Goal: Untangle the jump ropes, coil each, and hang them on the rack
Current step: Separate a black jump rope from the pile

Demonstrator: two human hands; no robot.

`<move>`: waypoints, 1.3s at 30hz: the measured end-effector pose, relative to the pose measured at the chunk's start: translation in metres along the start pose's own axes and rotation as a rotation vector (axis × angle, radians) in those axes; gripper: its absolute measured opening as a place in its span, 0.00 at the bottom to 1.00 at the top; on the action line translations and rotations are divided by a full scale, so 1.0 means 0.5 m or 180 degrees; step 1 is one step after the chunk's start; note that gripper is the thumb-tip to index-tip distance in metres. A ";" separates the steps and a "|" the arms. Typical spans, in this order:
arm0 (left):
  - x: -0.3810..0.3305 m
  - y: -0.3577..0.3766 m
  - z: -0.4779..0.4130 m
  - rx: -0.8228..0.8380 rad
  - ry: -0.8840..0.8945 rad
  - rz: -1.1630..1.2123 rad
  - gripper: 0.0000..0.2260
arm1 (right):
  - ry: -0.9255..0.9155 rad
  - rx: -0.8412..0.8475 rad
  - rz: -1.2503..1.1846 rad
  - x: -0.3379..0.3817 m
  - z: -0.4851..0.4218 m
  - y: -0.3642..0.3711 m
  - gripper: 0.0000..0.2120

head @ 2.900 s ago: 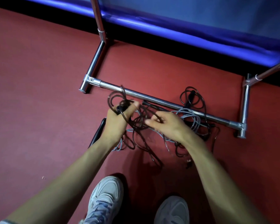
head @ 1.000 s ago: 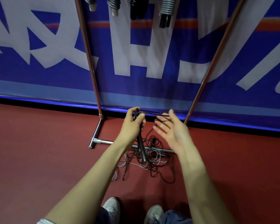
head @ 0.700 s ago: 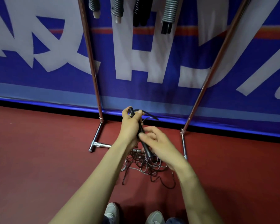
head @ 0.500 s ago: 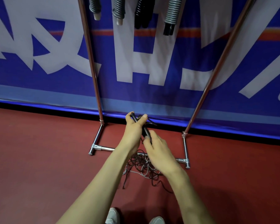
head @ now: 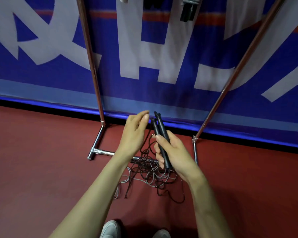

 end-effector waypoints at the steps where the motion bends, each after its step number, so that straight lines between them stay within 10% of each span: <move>1: -0.005 -0.006 -0.005 0.0011 0.0048 0.0109 0.14 | 0.0071 0.0168 -0.0142 0.001 0.002 -0.001 0.04; 9: -0.001 -0.006 -0.014 0.0439 -0.0313 0.0793 0.19 | 0.0025 0.0723 -0.0078 -0.012 -0.003 -0.028 0.17; 22: -0.131 -0.038 0.082 0.0510 -0.0118 0.1069 0.11 | -0.0163 0.0366 0.1253 0.050 0.073 -0.017 0.03; 31: -0.583 -0.136 0.178 0.0737 0.0607 0.1129 0.03 | -0.1530 -0.0941 0.3526 0.596 0.176 -0.023 0.11; 39: -0.789 -0.186 0.284 0.0910 0.1330 0.0138 0.07 | -0.1945 -0.1315 0.3597 0.957 0.287 0.020 0.10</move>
Point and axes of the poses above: each hand's wrist, its own z-axis away from the middle knuckle, its own y-axis out of the palm, x = y × z, the point moved 7 cm from there along -z, towards the middle knuckle, and after that the axes turned 7 degrees about -y, right-handed, at the moved point
